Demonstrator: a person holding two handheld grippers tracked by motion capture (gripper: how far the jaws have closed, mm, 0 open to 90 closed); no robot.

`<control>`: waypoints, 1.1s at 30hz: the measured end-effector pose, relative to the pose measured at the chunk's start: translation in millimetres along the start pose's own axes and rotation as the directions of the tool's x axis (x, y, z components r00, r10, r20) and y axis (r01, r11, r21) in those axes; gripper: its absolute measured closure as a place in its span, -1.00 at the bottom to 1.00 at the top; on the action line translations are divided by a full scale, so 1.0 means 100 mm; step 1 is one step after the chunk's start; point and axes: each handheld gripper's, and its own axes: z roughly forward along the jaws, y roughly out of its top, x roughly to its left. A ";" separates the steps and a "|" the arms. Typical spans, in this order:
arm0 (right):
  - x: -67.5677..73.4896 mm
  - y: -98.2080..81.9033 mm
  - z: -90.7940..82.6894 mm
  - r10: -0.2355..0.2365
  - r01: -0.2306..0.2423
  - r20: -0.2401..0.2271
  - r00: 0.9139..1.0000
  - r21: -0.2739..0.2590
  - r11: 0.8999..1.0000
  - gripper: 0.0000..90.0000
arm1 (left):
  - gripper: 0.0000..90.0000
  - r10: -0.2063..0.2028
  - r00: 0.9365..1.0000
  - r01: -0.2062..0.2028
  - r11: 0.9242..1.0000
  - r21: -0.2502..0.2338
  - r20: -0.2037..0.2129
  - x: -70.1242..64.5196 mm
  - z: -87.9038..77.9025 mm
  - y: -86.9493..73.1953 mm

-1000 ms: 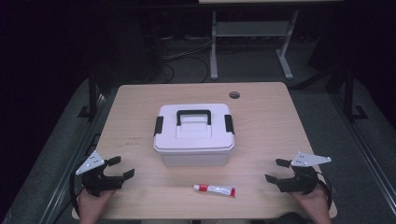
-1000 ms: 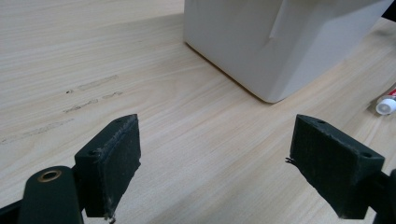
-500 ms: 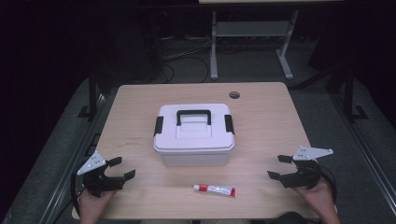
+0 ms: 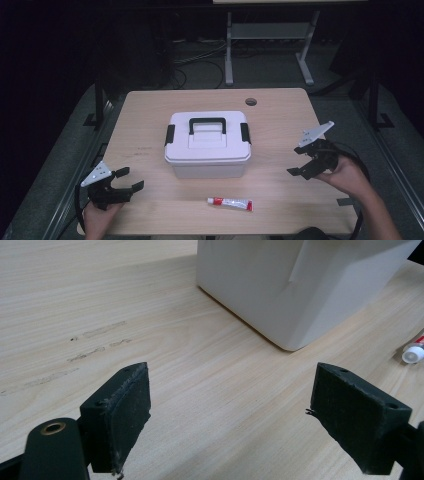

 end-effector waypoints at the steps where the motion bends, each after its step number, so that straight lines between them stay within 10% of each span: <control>1: -0.02 0.06 -0.01 -0.016 0.016 -0.010 1.000 0.011 1.000 -0.54 | -0.66 0.000 1.000 0.000 1.000 0.000 0.000 0.00 0.00 0.00; 8: -0.08 0.45 -0.05 -0.104 0.108 -0.040 0.994 0.117 0.987 -0.54 | -0.66 -0.003 1.000 0.003 1.000 -0.008 -0.001 0.01 -0.02 0.00; 17: -0.12 1.06 -0.09 -0.213 0.222 -0.060 0.975 0.229 0.948 -0.54 | -0.66 -0.003 1.000 0.003 1.000 -0.011 -0.001 0.04 -0.03 0.00; 33: -0.05 1.83 0.01 -0.323 0.336 -0.095 0.942 0.275 0.901 -0.53 | -0.66 -0.006 1.000 0.006 1.000 -0.019 0.003 0.05 -0.03 0.00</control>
